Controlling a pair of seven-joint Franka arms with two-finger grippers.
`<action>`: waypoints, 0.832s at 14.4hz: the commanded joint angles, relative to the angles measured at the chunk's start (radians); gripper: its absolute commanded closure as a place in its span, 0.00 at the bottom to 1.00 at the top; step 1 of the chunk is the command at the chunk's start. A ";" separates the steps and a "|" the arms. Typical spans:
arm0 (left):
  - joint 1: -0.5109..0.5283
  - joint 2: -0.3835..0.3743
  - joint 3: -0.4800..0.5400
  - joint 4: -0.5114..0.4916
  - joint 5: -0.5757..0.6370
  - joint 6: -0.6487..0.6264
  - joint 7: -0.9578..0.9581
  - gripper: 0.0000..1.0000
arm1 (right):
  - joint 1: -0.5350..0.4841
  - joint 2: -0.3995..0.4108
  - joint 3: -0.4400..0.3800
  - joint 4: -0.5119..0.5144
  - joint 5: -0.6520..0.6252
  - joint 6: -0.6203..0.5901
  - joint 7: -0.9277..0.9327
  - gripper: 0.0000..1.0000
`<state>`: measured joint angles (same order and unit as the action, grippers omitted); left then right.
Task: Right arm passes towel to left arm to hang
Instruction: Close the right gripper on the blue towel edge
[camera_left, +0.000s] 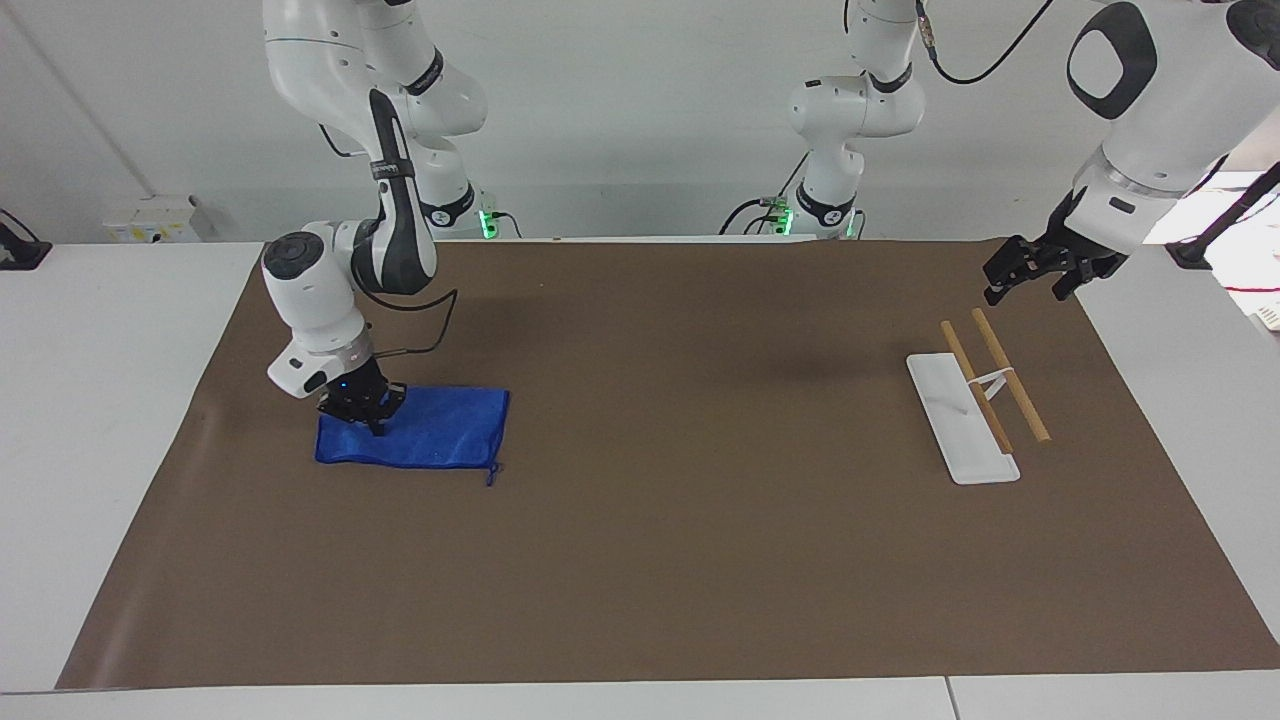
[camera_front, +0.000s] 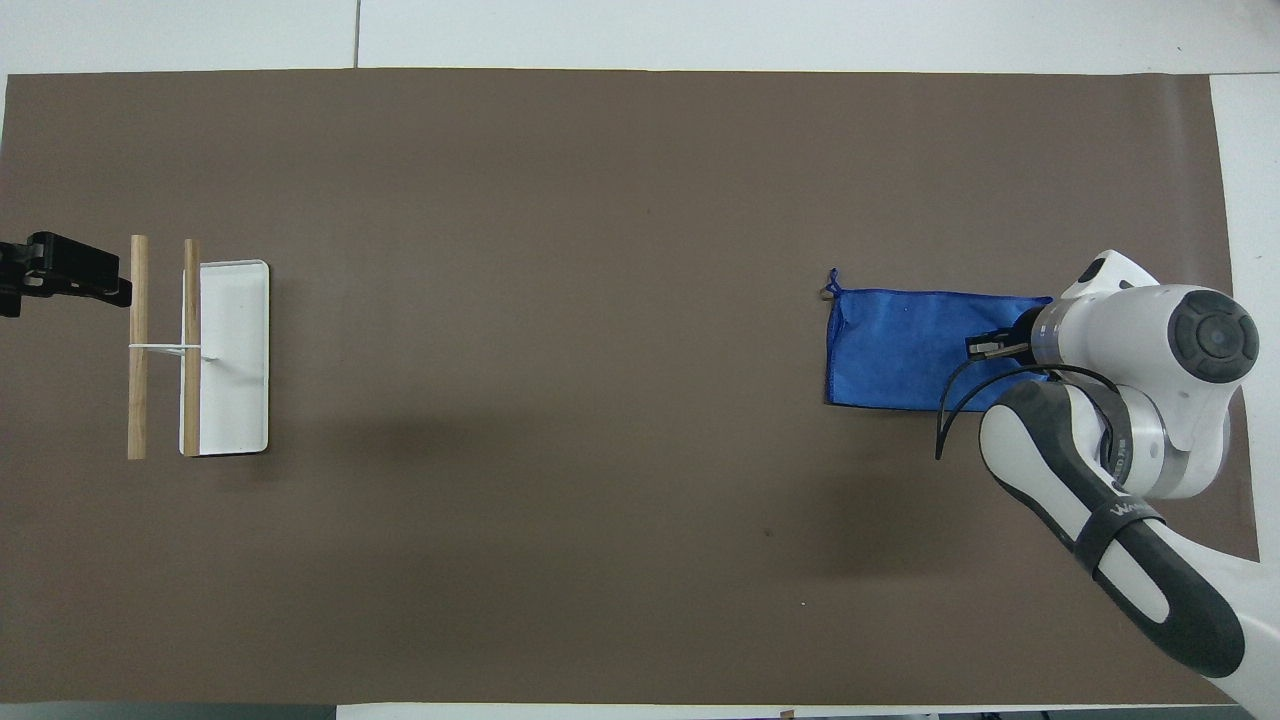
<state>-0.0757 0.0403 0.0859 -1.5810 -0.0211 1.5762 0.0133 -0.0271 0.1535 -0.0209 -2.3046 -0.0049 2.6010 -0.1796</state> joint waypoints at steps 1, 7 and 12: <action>-0.012 -0.026 0.003 -0.031 0.015 0.019 -0.015 0.00 | 0.000 -0.003 0.002 0.002 0.023 0.007 -0.027 1.00; -0.012 -0.028 0.003 -0.034 0.015 0.019 -0.015 0.00 | 0.000 -0.015 0.004 0.053 0.049 -0.047 -0.017 0.00; -0.013 -0.028 0.003 -0.036 0.015 0.021 -0.015 0.00 | -0.002 -0.008 0.004 0.016 0.141 -0.021 -0.026 0.00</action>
<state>-0.0762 0.0403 0.0858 -1.5810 -0.0211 1.5762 0.0133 -0.0242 0.1532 -0.0208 -2.2648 0.1037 2.5591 -0.1797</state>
